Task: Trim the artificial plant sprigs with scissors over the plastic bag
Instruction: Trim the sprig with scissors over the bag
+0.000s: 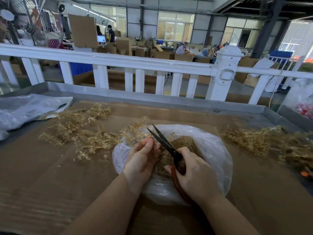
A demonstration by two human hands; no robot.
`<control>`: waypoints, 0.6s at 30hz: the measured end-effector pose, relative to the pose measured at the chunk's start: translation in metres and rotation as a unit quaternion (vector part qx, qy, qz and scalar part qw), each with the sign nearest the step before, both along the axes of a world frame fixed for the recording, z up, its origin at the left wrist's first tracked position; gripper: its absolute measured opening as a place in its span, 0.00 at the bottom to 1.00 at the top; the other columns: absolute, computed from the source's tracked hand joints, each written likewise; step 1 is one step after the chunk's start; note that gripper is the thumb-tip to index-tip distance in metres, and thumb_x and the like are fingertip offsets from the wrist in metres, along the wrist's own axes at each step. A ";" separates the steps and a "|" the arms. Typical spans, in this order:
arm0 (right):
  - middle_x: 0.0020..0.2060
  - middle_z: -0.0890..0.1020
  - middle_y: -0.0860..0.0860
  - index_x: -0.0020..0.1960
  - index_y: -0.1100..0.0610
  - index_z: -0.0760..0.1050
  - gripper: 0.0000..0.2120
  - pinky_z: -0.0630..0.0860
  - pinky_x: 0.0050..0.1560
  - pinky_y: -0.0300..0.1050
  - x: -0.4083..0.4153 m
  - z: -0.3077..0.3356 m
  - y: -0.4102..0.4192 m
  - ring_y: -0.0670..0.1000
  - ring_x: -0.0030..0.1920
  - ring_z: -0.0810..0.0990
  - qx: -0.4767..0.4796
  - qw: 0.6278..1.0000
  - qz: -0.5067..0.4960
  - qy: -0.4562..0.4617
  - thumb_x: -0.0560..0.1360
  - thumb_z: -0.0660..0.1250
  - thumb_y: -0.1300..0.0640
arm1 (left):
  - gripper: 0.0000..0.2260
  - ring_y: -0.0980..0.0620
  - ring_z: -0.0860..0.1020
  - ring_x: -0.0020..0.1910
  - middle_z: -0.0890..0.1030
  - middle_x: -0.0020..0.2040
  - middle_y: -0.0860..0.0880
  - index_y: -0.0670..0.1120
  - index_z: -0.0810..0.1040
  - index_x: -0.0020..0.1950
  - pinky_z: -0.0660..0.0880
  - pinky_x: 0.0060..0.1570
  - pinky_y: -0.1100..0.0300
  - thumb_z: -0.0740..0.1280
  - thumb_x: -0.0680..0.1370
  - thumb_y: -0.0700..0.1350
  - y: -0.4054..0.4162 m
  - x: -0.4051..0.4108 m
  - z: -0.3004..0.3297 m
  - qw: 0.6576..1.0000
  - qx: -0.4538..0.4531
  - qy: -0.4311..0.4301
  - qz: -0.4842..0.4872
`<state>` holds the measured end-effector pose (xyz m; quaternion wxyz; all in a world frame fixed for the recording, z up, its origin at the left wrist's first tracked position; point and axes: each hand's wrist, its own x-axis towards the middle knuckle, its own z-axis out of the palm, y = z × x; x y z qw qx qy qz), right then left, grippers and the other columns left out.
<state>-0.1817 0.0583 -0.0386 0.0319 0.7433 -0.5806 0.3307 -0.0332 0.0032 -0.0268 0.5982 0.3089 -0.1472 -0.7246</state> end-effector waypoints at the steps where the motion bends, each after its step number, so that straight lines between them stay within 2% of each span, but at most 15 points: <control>1: 0.41 0.79 0.43 0.54 0.48 0.71 0.18 0.73 0.40 0.34 0.000 0.000 0.000 0.43 0.42 0.77 0.000 1.000 0.000 0.006 0.72 0.66 0.37 | 0.08 0.55 0.80 0.28 0.81 0.31 0.47 0.44 0.74 0.39 0.79 0.42 0.60 0.64 0.77 0.36 0.000 0.000 0.000 1.000 0.004 -0.001 0.002; 4: 0.42 0.78 0.43 0.56 0.47 0.71 0.20 0.69 0.42 0.33 0.000 0.000 -0.001 0.44 0.44 0.76 0.013 1.000 0.003 0.022 0.72 0.64 0.36 | 0.09 0.54 0.80 0.30 0.81 0.30 0.48 0.46 0.74 0.39 0.75 0.51 0.56 0.64 0.78 0.36 -0.002 0.000 0.000 1.000 0.018 0.002 0.014; 8: 0.42 0.77 0.43 0.56 0.46 0.70 0.19 0.68 0.42 0.34 0.001 -0.002 -0.002 0.45 0.44 0.76 0.020 0.999 0.005 0.033 0.72 0.64 0.36 | 0.10 0.51 0.79 0.39 0.82 0.34 0.46 0.45 0.73 0.39 0.74 0.50 0.57 0.62 0.79 0.35 -0.002 0.001 -0.002 1.000 0.015 0.001 0.013; 12: 0.43 0.77 0.43 0.56 0.46 0.70 0.19 0.72 0.45 0.36 0.001 -0.001 -0.002 0.44 0.45 0.75 0.027 0.999 0.016 0.022 0.72 0.63 0.35 | 0.10 0.50 0.78 0.42 0.79 0.41 0.44 0.44 0.71 0.39 0.74 0.50 0.58 0.61 0.79 0.33 -0.001 0.000 -0.003 1.000 0.001 -0.024 -0.002; 18: 0.44 0.78 0.45 0.56 0.49 0.70 0.19 0.75 0.46 0.41 0.002 0.001 -0.002 0.46 0.45 0.77 0.035 0.999 0.031 0.017 0.74 0.63 0.37 | 0.10 0.49 0.78 0.40 0.78 0.40 0.43 0.42 0.71 0.38 0.75 0.47 0.60 0.60 0.78 0.32 0.000 -0.001 -0.003 0.998 -0.015 -0.043 -0.034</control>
